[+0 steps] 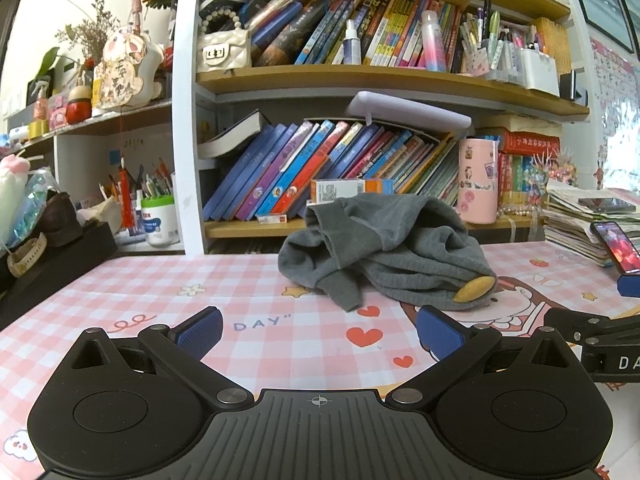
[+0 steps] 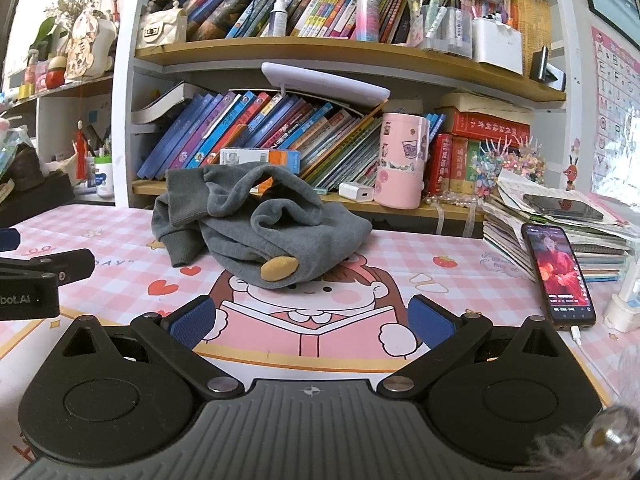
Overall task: Fold clothes
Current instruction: 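Grasp the grey sweatshirt with the left gripper while the right gripper grasps another part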
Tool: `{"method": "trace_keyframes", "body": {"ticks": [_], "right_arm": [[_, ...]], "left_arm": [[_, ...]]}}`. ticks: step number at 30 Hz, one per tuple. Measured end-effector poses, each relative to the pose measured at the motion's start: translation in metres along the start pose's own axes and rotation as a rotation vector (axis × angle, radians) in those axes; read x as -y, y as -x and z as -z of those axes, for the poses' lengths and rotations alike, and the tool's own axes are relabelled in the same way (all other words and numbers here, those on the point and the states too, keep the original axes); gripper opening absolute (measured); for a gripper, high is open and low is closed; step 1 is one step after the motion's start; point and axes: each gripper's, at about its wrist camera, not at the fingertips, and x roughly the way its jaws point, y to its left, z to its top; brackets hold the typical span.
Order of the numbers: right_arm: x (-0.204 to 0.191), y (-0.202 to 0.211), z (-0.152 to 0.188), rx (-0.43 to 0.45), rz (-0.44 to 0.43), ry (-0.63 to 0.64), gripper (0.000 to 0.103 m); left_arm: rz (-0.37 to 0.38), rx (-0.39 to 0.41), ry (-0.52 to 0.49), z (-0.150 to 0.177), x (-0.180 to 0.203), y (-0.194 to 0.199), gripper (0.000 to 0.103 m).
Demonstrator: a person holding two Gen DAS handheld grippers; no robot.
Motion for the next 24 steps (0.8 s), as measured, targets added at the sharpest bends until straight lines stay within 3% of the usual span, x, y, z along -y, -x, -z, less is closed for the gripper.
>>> {"method": "trace_keyframes", "body": {"ticks": [7,14,20,21,24], "right_arm": [[0.001,0.0,0.0,-0.004,-0.047,0.001,0.103],[0.014,-0.024,-0.006,-0.084,-0.114,-0.061,0.103],[0.018,-0.07,-0.031,-0.097,-0.145,-0.024,0.1],[0.017,-0.08,-0.035,-0.106,-0.152,-0.015,0.098],[0.014,-0.111,-0.045,-0.135,-0.172,0.01,0.075]], "left_arm": [[0.025,0.0,0.019,-0.001,-0.003,-0.001,0.103],[0.121,-0.115,0.087,-0.002,-0.017,-0.024,0.103],[0.112,-0.121,0.007,-0.008,-0.014,-0.052,0.103],[0.112,-0.127,0.0,-0.01,-0.013,-0.058,0.103],[0.121,-0.138,-0.008,-0.016,-0.011,-0.073,0.102]]}}
